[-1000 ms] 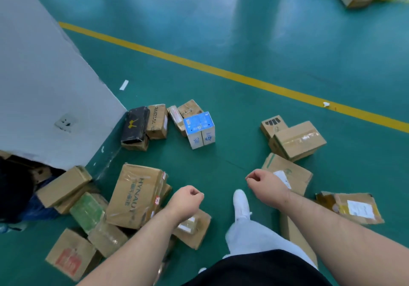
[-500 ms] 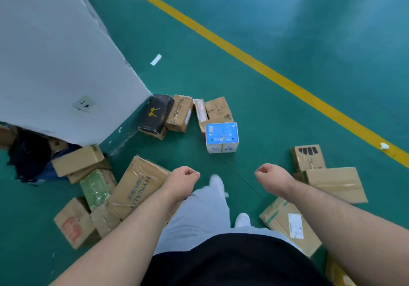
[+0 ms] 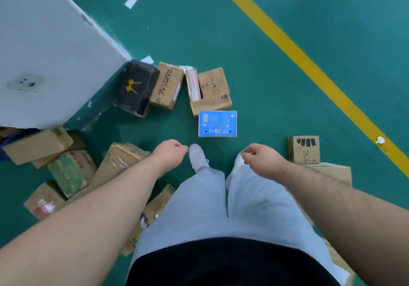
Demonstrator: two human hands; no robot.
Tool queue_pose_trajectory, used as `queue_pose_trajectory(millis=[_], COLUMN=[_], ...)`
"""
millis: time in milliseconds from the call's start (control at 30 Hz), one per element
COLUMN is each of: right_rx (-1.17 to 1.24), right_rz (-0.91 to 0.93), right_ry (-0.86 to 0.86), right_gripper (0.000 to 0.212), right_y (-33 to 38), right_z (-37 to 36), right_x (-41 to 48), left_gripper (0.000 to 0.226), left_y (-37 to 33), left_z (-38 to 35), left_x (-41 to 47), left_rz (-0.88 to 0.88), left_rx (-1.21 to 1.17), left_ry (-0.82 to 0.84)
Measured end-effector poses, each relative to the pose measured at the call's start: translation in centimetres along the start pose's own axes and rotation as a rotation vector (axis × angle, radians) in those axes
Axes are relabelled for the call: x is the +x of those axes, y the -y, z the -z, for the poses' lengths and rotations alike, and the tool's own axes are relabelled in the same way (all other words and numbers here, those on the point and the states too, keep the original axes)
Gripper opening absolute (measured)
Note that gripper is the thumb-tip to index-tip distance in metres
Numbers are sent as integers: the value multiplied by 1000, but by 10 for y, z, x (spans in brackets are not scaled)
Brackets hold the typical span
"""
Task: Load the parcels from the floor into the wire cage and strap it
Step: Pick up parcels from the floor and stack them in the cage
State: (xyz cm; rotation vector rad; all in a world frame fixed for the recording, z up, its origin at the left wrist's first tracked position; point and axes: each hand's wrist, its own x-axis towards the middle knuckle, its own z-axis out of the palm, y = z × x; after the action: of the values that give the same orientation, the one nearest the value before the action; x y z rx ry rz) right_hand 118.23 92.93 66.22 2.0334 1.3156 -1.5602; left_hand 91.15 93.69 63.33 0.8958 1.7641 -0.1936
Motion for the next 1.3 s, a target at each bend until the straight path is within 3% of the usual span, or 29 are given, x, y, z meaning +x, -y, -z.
queue_pose_trajectory(millis=[267, 367, 467, 533, 600, 667, 700, 833, 967, 1167, 1300], right_rx=[-264, -448, -542, -542, -394, -185, -68, 299, 379, 483, 396], right_rz=[-135, -90, -67, -78, -178, -267, -296, -370, -379, -295, -188], right_ry=[283, 362, 389, 327, 118, -38, -34, 69, 79, 3, 151], right_gripper=[26, 31, 33, 37, 49, 59, 62, 61, 60, 32, 67], right_y=[-52, -66, -65, -63, -62, -65, -67, -71, -68, -23, 23], right_z=[-22, -33, -45, -58, -69, -73, -74, -73, -65, -31, 11], right_x=[163, 238, 306, 352, 392, 423, 435, 445, 414, 336, 268], left_gripper=[22, 33, 29, 51, 69, 71, 71, 68, 74, 47, 47], left_y=[19, 22, 15, 12, 10, 9, 9, 15, 19, 7, 6], left_z=[-66, -103, -132, -148, -156, -159, -160, -159, -149, -110, -74], left_x=[165, 236, 290, 326, 357, 382, 390, 389, 354, 260, 171], left_rz=[206, 305, 316, 311, 318, 343, 357, 346, 359, 335, 335], left_rx=[-15, -82, -125, -180, -236, -359, -430, -532, -585, -716, -935], left_ry=[90, 87, 88, 78, 41, 61, 92, 171, 200, 70, 47])
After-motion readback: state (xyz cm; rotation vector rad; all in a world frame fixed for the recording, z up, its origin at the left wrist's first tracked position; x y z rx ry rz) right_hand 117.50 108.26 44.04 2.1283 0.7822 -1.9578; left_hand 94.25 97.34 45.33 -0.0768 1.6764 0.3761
